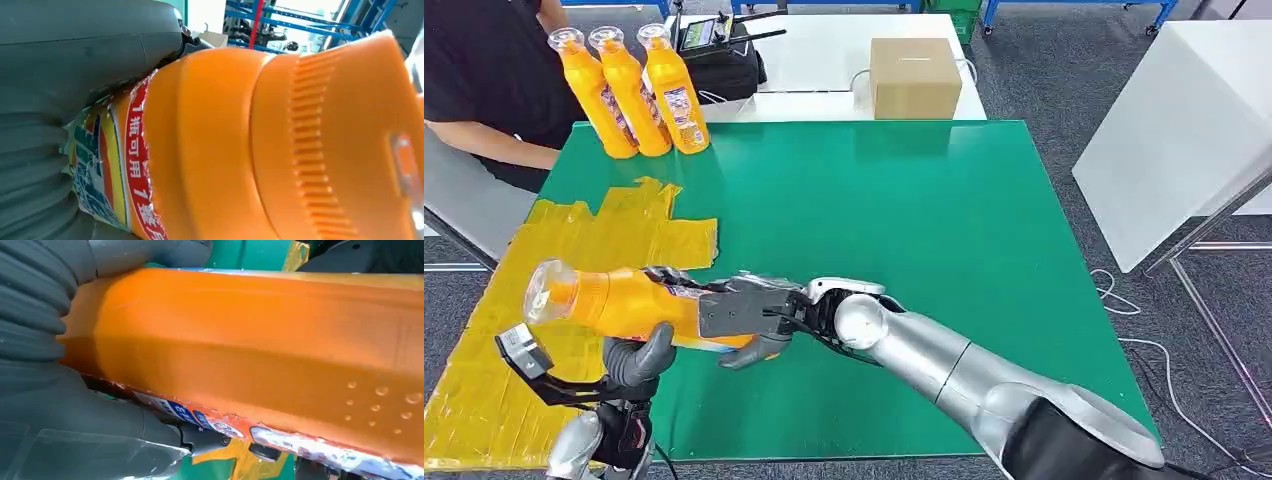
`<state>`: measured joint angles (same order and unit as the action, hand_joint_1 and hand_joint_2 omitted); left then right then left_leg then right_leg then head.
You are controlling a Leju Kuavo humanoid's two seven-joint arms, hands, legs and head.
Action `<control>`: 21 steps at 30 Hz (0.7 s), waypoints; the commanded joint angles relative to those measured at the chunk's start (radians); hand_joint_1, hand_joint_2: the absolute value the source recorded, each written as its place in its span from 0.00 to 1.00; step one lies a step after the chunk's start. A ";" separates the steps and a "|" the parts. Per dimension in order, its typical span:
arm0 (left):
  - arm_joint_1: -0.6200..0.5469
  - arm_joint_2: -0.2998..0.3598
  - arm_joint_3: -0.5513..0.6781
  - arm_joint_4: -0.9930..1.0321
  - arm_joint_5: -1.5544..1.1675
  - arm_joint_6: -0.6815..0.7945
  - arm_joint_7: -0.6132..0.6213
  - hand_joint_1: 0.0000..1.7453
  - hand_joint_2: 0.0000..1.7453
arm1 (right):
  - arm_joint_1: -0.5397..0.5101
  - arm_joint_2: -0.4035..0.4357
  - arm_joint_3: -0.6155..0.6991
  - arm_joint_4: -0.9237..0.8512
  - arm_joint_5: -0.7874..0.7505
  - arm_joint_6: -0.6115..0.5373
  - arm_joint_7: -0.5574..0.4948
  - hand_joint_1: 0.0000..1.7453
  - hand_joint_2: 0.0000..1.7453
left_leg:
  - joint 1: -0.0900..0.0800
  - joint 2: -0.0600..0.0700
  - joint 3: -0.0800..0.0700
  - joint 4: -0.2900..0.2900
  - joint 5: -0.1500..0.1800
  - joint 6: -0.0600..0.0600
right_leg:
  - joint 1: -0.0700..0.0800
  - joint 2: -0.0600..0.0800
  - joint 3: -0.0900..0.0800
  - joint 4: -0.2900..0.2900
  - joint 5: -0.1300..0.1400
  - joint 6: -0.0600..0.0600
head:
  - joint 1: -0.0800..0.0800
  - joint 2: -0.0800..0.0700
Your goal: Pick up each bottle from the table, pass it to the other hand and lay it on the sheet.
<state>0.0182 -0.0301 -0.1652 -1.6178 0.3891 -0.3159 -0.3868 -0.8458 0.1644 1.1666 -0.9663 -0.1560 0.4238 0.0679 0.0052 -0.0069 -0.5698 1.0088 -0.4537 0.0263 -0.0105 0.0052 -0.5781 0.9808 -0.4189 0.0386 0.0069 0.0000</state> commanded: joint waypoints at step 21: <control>0.055 0.024 0.128 -0.062 -0.250 0.101 -0.105 1.00 1.00 | 0.199 -0.319 -0.398 -0.368 0.142 -0.218 -0.175 0.00 0.00 | 0.000 -0.004 -0.001 0.000 -0.001 0.000 | 0.000 -0.004 0.001 -0.001 -0.001 0.000 | 0.001 0.000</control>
<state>0.0809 -0.0145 -0.0924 -1.6636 0.1530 -0.2106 -0.4929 -0.7039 -0.0594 0.9059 -1.1954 -0.0351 0.1896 -0.1064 0.0047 -0.0094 -0.5714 1.0089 -0.4538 0.0264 -0.0110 0.0029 -0.5782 0.9802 -0.4190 0.0388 0.0080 0.0000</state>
